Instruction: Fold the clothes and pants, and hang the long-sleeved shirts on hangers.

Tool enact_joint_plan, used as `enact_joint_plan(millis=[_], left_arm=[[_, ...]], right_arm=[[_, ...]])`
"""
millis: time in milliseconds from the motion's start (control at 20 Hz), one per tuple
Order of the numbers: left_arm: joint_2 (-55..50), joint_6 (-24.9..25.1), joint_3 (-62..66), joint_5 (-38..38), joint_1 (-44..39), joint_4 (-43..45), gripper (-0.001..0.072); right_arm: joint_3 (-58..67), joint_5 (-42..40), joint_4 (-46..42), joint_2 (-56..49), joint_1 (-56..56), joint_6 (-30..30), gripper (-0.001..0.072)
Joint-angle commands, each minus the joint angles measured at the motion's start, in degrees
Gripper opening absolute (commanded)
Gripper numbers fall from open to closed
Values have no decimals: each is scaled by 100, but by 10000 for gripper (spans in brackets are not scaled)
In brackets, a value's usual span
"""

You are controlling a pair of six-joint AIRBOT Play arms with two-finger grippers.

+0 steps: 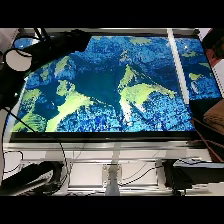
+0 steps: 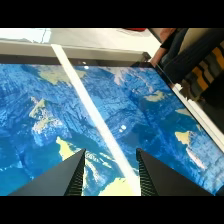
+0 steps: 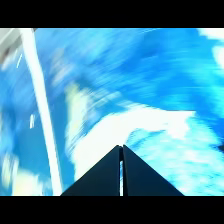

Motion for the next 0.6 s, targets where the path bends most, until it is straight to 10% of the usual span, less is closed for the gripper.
enact_joint_plan(millis=[0, 400, 550], left_arm=[[0, 0, 4, 0, 0, -2, 351], [0, 0, 4, 0, 0, 0, 350], [0, 0, 4, 0, 0, 0, 350]], right_arm=[[66, 203, -372, 339, 2024, -85, 41], [-752, -114, -4065, 636, 4924, -203, 42], [-754, -275, -4852, 564, 4809, 743, 43]])
